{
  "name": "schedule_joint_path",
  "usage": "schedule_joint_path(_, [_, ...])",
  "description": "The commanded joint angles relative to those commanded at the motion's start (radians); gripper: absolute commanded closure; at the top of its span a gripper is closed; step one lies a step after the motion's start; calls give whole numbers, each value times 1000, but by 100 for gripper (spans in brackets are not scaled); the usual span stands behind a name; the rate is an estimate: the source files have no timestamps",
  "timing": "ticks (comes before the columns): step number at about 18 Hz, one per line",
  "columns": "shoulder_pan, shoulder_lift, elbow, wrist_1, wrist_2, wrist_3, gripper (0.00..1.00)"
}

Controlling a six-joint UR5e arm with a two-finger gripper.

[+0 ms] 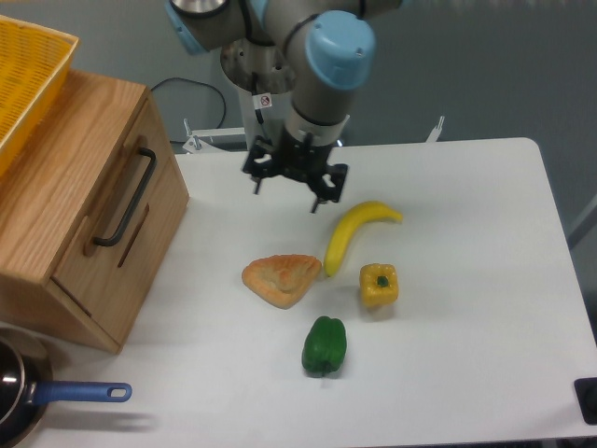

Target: Slide the top drawer open

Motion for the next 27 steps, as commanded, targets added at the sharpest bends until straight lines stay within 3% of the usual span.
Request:
schedule_joint_path(6, [-20,2,34,-23,-52,-29,0])
schedule_joint_path(17, [-121,-12,67,-23,-104,-115,0])
schedule_joint_path(27, [-167,-29,71,-18,-124,-143,0])
